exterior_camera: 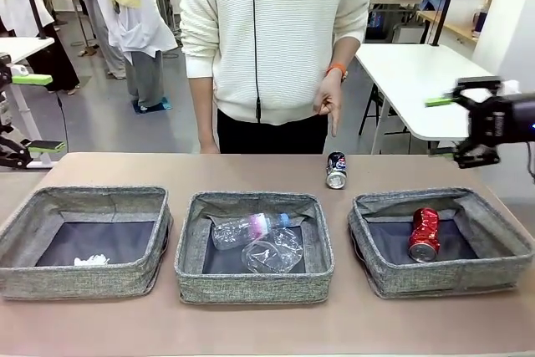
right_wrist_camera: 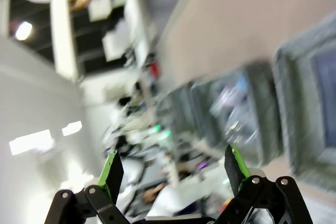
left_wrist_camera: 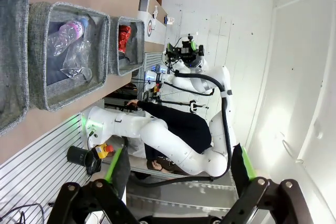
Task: Sort the waste into the appropriate baskets.
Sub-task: Pick up the waste item pointed out by the person.
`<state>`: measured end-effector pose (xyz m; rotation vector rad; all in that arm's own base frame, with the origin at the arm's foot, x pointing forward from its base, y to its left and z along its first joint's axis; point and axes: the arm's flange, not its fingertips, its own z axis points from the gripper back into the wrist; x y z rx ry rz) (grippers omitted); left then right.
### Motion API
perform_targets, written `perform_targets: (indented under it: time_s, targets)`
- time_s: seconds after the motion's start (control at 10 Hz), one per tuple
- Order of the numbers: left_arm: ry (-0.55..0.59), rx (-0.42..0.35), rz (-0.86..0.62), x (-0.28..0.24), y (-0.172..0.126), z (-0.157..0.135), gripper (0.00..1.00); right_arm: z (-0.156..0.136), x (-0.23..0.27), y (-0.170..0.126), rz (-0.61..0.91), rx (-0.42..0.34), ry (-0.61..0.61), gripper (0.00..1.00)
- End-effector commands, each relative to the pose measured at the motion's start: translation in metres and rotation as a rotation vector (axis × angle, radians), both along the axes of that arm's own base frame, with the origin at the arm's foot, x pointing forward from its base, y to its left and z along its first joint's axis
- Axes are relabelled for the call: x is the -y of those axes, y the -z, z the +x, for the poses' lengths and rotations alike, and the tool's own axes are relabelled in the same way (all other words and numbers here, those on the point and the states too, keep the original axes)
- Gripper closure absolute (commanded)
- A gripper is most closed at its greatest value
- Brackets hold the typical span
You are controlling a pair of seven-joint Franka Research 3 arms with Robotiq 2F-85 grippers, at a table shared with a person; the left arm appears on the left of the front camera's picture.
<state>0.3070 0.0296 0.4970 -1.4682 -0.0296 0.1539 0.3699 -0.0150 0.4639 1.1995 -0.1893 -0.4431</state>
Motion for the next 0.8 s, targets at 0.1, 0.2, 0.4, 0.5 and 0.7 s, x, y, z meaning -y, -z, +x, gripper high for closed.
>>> perform_targets:
  time_s: [0.1,0.2,0.4,0.5,0.7]
  targets:
    - [-0.007,0.000,-0.022,0.003,-0.004,-0.001,0.00,0.049,-0.115,-0.005,-0.852,-0.017,0.332,0.00]
    - [-0.007,0.000,-0.022,0.003,-0.004,-0.001,0.00,0.068,-0.145,0.005,-1.032,-0.006,0.307,0.00]
    - [-0.007,0.000,-0.022,0.003,-0.004,-0.001,0.00,0.081,-0.179,0.019,-1.267,0.017,0.241,0.00]
    - [-0.007,0.000,-0.022,0.003,-0.004,-0.001,0.00,0.080,-0.181,0.016,-1.303,0.005,0.330,0.00]
    - [-0.007,0.000,-0.022,0.003,-0.004,-0.001,0.00,0.051,-0.182,0.017,-0.745,0.189,0.157,0.00]
